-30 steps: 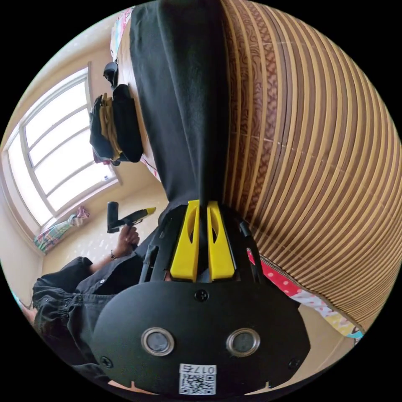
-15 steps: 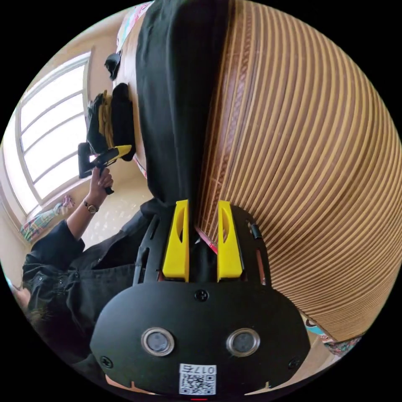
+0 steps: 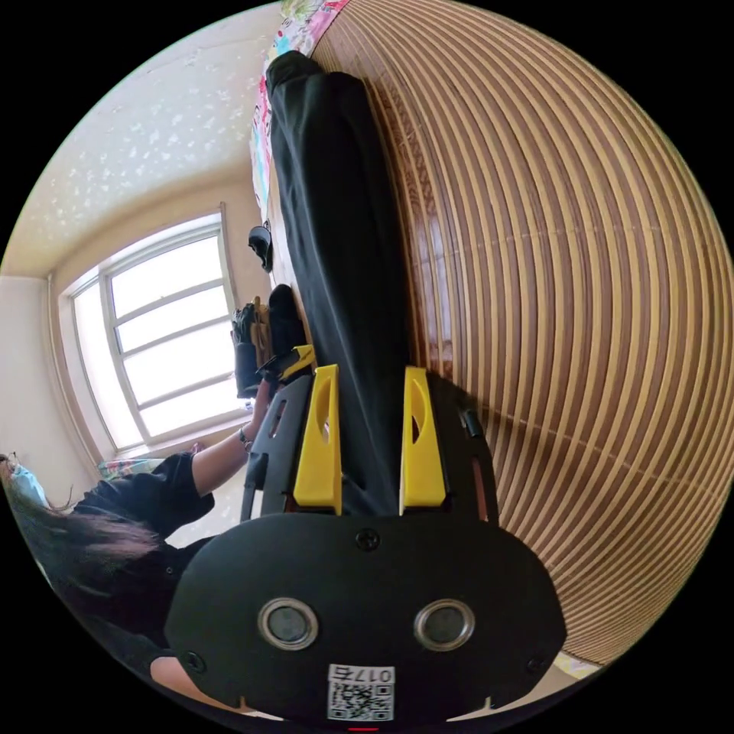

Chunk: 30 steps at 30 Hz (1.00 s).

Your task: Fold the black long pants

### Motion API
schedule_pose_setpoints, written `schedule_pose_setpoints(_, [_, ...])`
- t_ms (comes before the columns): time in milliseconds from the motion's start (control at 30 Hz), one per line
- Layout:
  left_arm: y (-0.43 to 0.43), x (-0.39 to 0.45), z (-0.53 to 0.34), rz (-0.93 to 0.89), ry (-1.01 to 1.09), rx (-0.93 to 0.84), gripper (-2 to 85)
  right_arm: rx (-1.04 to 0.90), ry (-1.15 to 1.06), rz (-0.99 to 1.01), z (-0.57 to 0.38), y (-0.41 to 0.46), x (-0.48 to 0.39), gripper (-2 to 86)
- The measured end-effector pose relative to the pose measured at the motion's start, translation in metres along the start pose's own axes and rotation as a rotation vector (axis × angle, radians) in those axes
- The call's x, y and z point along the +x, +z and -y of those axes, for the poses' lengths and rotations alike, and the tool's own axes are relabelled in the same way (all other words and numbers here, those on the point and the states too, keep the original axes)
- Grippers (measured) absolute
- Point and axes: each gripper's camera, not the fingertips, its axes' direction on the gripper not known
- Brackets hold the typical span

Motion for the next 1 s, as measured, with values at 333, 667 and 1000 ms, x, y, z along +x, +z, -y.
schedule_pose_setpoints(333, [0.013,-0.004,-0.012,0.048,-0.045,0.113,7.9,-0.001,0.034,0.074,0.028,0.054,-0.016,9.5])
schedule_pose_setpoints(667, [0.019,-0.020,-0.022,-0.025,-0.011,0.105,10.2,-0.017,0.067,0.092,0.010,0.083,-0.019,8.8])
schedule_pose_setpoints(1000, [0.041,-0.065,0.019,-0.236,-0.018,-0.033,5.4,0.115,0.114,0.272,0.002,0.126,-0.014,7.5])
